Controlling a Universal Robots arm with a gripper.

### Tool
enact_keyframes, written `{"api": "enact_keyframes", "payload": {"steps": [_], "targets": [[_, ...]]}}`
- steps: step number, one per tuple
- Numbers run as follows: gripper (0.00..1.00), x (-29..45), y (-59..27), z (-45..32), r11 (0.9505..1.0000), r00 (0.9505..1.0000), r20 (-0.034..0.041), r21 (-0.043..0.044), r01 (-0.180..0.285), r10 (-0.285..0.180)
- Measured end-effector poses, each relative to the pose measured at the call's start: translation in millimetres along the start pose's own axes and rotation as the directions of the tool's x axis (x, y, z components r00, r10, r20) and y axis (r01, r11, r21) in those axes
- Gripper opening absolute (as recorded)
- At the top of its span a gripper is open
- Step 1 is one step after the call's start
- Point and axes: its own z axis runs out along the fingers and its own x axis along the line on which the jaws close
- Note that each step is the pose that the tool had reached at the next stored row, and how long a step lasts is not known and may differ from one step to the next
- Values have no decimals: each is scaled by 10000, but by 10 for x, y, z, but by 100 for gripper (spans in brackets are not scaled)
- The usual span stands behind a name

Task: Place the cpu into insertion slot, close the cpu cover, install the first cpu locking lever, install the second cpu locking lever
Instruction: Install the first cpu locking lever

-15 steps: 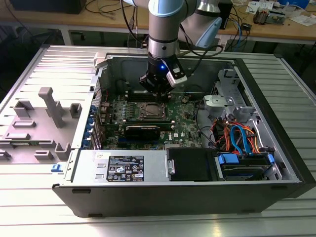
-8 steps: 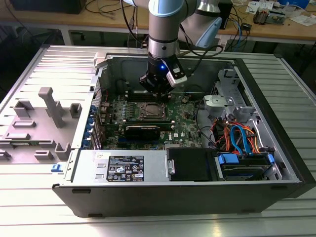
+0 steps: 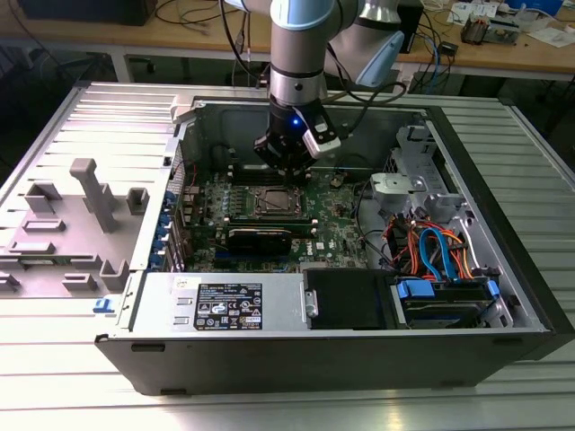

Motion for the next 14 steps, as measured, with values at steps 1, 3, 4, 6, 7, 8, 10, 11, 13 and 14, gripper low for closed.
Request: {"api": "enact_keyframes", "payload": {"steps": [1, 3, 4, 6, 7, 8, 10, 11, 13, 14], "targets": [[11, 0, -3, 4, 10000, 10000, 0, -1, -2, 2], [11, 0, -11, 7, 10000, 10000, -1, 1, -2, 2], [11, 0, -18, 9, 10000, 10000, -1, 0, -4, 4], [11, 0, -22, 13, 10000, 10000, 0, -1, -5, 5], [11, 0, -24, 15, 10000, 10000, 0, -1, -5, 5], [11, -1, -25, 16, 10000, 10000, -1, 1, -5, 5], [11, -2, -28, 23, 10000, 10000, -3, 5, -3, 3], [11, -2, -28, 27, 10000, 10000, -3, 5, -4, 4], [11, -6, -27, 36, 10000, 10000, -1, -1, -4, 4], [11, -7, -27, 39, 10000, 10000, -1, -1, -4, 4]]}}
